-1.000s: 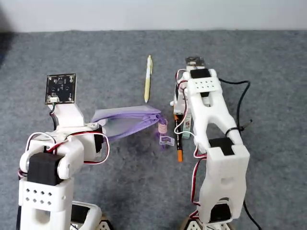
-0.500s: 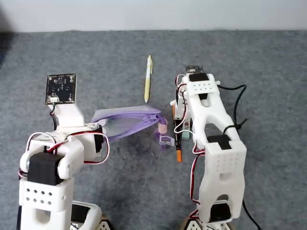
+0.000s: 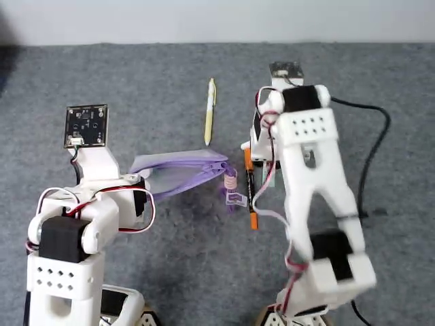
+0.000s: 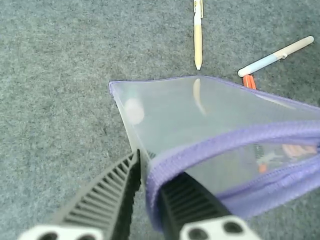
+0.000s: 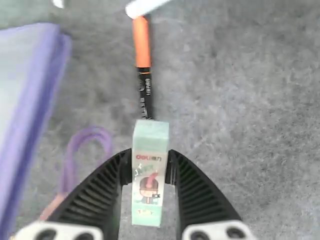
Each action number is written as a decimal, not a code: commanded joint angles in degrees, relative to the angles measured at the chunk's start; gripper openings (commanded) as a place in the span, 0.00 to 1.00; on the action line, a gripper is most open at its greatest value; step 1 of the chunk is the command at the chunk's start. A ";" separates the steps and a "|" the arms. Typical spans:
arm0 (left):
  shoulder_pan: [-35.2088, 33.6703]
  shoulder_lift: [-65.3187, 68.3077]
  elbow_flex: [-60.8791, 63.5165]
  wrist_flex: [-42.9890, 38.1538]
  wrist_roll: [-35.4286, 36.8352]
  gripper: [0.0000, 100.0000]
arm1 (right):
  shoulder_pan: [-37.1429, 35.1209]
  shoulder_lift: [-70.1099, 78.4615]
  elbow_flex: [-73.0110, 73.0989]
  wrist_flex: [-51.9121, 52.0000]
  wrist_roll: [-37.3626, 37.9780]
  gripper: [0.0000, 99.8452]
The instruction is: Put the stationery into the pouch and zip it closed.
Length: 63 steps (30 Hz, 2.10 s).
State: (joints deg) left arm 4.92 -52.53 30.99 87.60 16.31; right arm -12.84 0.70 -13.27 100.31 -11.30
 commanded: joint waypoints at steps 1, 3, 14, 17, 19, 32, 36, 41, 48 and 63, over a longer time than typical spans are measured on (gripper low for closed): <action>0.09 0.18 -2.15 0.00 0.62 0.01 | -4.79 -15.87 6.07 2.24 -0.44 0.01; 0.09 0.18 -2.15 0.00 0.62 0.01 | -8.13 -23.25 10.73 1.98 -0.79 0.01; 0.18 0.26 -2.15 -0.09 0.62 0.01 | -23.34 -52.00 25.05 -18.33 -2.73 0.01; 0.18 0.26 -2.15 -0.09 0.62 0.01 | -28.53 -57.19 29.80 -26.33 -2.64 0.01; 0.18 0.26 -2.15 -0.09 0.62 0.01 | -29.76 -60.18 33.93 -32.22 -2.55 0.01; 0.18 0.26 -2.07 0.09 0.62 0.01 | -37.58 -64.40 50.11 -57.54 6.77 0.01; 0.09 0.26 -2.07 0.09 0.62 0.01 | -38.11 -64.40 56.79 -65.27 12.40 0.01; 0.09 0.26 -2.07 0.09 0.62 0.01 | -38.11 -64.40 65.14 -75.65 17.05 0.01; -0.09 0.18 -2.07 0.18 0.62 0.01 | -36.70 -64.22 69.54 -77.41 20.04 0.03; 0.09 0.26 -2.07 0.09 0.62 0.01 | -33.36 -63.52 60.40 -66.33 17.14 0.13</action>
State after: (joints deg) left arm 5.01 -52.53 30.99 87.60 16.31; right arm -47.03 -62.77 52.48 30.95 7.16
